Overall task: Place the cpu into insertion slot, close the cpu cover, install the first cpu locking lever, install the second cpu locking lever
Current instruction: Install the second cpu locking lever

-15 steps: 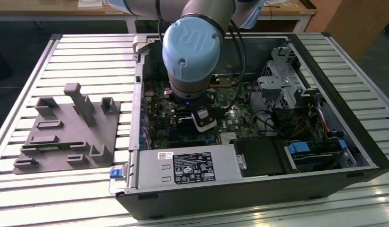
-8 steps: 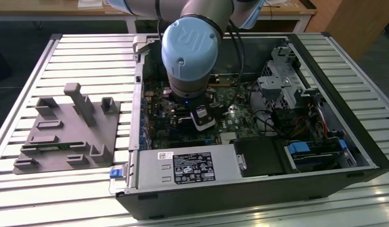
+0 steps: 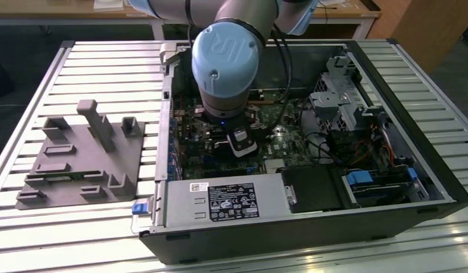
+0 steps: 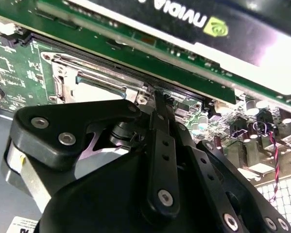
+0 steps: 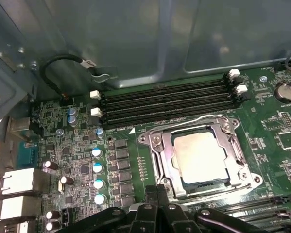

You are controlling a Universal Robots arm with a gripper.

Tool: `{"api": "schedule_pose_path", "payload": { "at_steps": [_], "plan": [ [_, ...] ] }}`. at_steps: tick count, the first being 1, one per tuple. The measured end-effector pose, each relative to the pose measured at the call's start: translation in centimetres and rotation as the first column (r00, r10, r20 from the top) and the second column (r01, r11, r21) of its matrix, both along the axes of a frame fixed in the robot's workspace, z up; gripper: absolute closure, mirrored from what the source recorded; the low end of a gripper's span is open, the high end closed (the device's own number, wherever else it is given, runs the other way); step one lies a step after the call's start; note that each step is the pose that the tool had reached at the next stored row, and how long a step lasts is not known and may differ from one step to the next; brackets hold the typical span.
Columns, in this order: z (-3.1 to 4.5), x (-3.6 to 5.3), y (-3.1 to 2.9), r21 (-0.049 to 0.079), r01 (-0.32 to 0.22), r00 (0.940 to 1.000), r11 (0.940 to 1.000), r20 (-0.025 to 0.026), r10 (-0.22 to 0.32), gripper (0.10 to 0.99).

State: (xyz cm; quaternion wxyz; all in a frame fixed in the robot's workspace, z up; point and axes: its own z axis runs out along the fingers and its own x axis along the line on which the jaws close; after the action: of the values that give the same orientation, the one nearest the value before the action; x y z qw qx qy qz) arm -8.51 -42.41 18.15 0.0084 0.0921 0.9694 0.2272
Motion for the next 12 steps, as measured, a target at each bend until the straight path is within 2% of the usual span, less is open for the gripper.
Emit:
{"api": "schedule_pose_path", "payload": {
  "at_steps": [6,12],
  "plan": [
    [-0.09,-0.05,0.12,-0.006,0.000,1.0000,1.0000,0.0000,0.000,0.980],
    [0.48,-0.06,0.13,-0.010,0.000,1.0000,0.9999,-0.0001,0.000,0.980]
  ]
}}
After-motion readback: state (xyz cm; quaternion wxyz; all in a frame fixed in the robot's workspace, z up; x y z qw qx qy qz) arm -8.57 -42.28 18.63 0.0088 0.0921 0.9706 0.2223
